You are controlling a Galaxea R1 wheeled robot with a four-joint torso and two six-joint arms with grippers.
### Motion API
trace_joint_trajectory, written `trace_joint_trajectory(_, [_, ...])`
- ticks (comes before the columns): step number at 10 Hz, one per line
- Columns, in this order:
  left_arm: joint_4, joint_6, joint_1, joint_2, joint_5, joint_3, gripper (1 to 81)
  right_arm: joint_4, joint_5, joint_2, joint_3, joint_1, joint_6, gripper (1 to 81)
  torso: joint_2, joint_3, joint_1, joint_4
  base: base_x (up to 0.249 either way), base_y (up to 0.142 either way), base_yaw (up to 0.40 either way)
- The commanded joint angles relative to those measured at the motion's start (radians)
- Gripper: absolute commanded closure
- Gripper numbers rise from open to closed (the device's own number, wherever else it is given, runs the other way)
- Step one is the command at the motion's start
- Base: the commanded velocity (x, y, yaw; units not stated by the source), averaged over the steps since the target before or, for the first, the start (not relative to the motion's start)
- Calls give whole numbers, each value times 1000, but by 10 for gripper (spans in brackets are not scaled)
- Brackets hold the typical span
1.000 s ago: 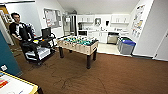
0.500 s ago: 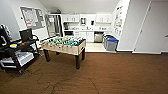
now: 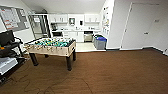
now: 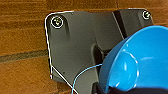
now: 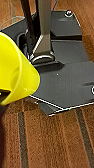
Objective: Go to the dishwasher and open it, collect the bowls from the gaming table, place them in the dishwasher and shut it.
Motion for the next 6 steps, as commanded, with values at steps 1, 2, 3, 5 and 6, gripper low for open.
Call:
trace_joint_trajectory(1, [0, 3, -28, -10, 37, 1, 811, -11, -52, -27, 3, 37, -2, 811, 0, 0, 0, 0, 0, 0, 0])
trace_joint_trajectory(2, [-2, 3, -27, -10, 37, 2, 811, -11, -52, -25, 3, 37, -2, 811, 0, 0, 0, 0, 0, 0, 0])
trace_joint_trajectory(3, [-3, 3, -27, -10, 36, 2, 811, -11, -52, -25, 3, 37, -2, 811, 0, 0, 0, 0, 0, 0, 0])
trace_joint_trajectory(5, [-3, 3, -27, -10, 36, 2, 811, -11, -52, -25, 3, 37, -2, 811, 0, 0, 0, 0, 0, 0, 0])
trace_joint_trajectory(6, [-3, 3, -27, -10, 36, 4, 811, -11, -52, -25, 3, 37, -2, 811, 0, 0, 0, 0, 0, 0, 0])
